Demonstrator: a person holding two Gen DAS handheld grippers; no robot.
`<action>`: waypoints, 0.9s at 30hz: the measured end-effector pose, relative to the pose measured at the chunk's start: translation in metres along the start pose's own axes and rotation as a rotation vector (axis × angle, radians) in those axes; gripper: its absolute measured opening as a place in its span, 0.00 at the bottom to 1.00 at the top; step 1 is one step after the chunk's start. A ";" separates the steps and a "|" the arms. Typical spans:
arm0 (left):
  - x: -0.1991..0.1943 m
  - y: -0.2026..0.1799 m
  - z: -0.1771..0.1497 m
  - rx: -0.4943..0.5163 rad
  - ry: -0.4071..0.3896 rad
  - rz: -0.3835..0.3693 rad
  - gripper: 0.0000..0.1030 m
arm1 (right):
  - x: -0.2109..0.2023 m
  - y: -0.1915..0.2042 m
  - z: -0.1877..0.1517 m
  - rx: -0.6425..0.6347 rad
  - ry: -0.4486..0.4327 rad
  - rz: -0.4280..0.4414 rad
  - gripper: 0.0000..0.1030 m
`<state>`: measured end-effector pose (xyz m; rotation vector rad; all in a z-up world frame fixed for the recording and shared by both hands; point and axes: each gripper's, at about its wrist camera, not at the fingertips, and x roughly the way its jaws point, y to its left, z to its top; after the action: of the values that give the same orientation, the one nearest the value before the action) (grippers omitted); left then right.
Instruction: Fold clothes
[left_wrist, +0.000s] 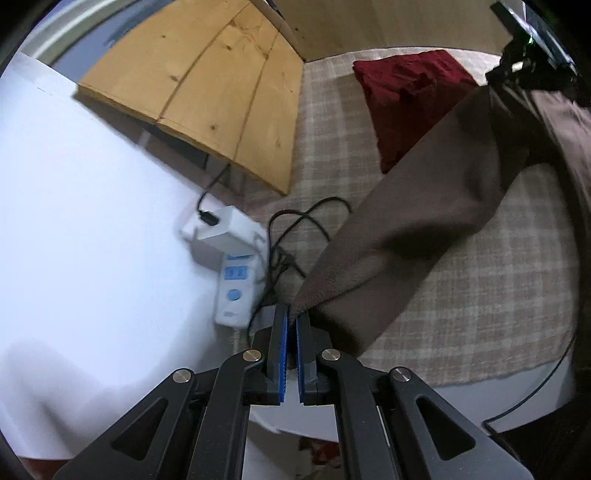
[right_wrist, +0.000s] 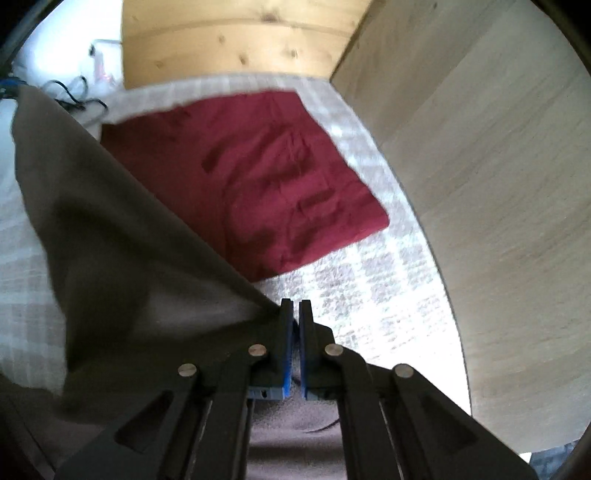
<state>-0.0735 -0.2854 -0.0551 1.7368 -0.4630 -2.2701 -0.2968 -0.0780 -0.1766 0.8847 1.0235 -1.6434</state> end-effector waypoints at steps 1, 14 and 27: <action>-0.001 0.000 0.002 0.003 -0.006 -0.006 0.03 | -0.009 -0.001 0.000 0.021 -0.014 -0.022 0.07; -0.034 0.014 0.038 0.046 -0.174 -0.076 0.03 | -0.121 0.105 -0.142 0.585 -0.023 0.316 0.27; -0.067 -0.014 0.026 0.134 -0.276 -0.120 0.03 | -0.170 0.291 -0.184 0.498 -0.063 0.416 0.27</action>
<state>-0.0806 -0.2446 0.0054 1.5515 -0.5910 -2.6365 0.0434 0.0994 -0.1565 1.2644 0.3447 -1.5679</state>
